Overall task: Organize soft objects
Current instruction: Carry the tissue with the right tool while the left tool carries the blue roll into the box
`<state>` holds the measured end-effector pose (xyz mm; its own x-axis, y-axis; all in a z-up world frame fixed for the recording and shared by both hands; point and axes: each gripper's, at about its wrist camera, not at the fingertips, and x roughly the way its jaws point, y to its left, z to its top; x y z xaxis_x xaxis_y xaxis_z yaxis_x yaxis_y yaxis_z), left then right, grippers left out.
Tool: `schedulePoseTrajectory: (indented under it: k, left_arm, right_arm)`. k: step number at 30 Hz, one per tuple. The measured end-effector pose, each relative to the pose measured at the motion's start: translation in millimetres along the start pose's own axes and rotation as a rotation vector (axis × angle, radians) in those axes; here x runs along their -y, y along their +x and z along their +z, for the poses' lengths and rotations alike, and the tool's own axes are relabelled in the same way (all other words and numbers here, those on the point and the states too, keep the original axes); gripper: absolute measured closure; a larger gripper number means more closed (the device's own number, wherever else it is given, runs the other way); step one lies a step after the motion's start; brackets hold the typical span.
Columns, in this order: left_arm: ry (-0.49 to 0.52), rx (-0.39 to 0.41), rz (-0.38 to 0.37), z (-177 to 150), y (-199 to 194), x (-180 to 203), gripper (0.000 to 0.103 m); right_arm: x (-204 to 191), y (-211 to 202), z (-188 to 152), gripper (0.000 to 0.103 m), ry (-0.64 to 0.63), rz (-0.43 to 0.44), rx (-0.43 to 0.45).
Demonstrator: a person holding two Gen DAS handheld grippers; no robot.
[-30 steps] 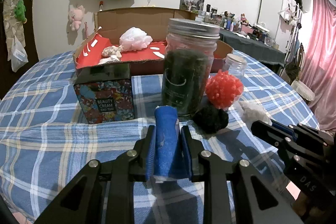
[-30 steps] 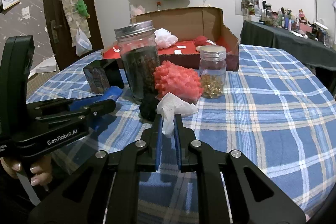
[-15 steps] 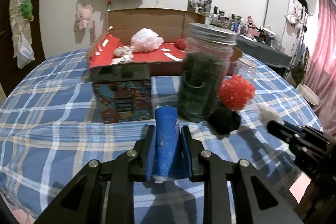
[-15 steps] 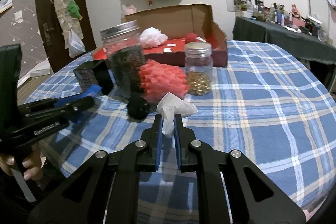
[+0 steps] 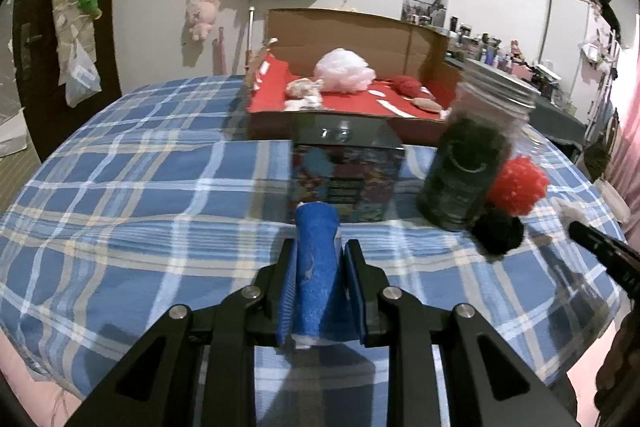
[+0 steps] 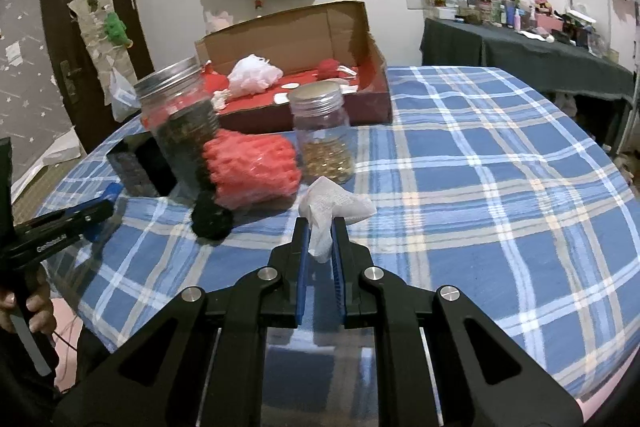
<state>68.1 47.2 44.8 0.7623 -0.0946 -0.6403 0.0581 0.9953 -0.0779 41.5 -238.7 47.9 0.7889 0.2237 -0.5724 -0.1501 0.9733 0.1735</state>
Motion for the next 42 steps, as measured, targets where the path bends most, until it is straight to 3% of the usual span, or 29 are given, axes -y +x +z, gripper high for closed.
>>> schedulePoseTrajectory:
  k: [8, 15, 31, 42]
  left_arm:
    - [-0.013, -0.032, 0.026, 13, 8, -27, 0.078]
    - [0.058, -0.037, 0.047, 31, 24, -43, 0.078]
    - [0.200, -0.059, -0.115, 75, 54, -62, 0.078]
    - [0.254, -0.085, -0.189, 89, 67, -65, 0.078]
  right_arm:
    - [20, 12, 15, 0.093, 0.056, -0.008, -0.035]
    - [42, 25, 36, 0.093, 0.108, -0.011, -0.061]
    - [80, 70, 86, 0.093, 0.183, 0.128, -0.189]
    - [92, 96, 115, 0.093, 0.222, 0.279, -0.337]
